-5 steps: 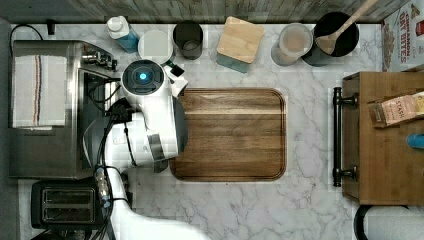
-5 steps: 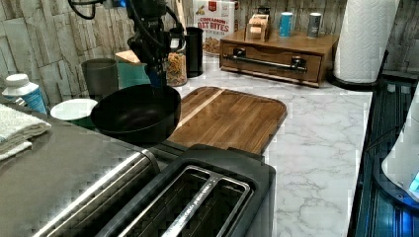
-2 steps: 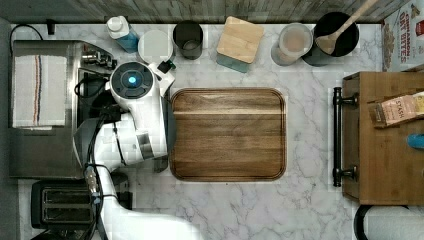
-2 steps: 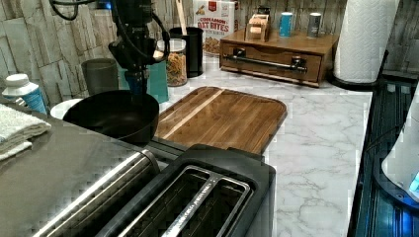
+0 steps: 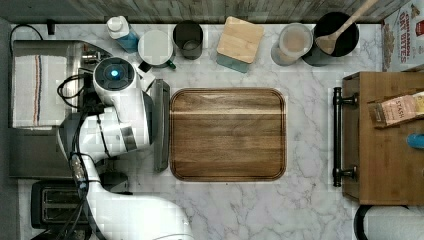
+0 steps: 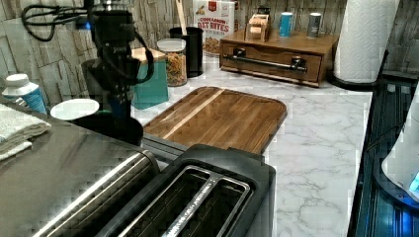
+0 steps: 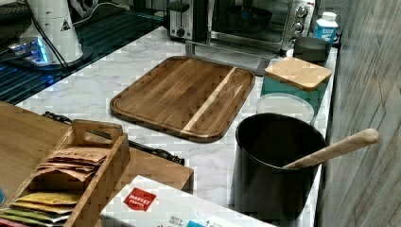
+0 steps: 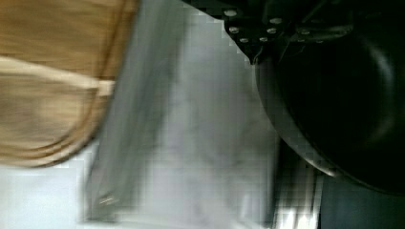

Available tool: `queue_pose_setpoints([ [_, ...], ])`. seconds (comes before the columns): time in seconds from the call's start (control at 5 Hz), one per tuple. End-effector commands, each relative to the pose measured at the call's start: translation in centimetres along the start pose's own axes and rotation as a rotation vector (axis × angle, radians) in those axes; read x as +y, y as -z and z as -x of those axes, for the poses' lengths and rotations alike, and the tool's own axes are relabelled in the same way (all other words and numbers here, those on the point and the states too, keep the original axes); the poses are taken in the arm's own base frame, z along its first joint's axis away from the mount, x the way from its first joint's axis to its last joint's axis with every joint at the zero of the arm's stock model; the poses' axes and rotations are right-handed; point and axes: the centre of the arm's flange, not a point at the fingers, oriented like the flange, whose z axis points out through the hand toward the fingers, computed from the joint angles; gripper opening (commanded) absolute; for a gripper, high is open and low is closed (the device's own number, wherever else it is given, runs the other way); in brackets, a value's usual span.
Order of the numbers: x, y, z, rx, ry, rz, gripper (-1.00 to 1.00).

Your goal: Put the bowl in the oven.

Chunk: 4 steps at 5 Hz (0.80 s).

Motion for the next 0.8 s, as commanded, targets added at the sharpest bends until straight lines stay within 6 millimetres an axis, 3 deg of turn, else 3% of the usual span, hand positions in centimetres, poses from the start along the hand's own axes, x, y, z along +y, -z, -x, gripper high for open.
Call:
queue_pose_setpoints([
  [0.2, -4.8, 3.6, -0.6, 0.118, 0.011, -0.253, -1.0],
  [0.4, -4.8, 1.2, -0.9, 0.084, -0.037, -0.303, -1.0],
  [0.6, -7.2, -0.5, -1.1, 0.067, -0.001, -0.286, -1.0],
  [0.8, -7.9, -2.5, -1.5, 0.013, -0.007, -0.328, -1.0],
])
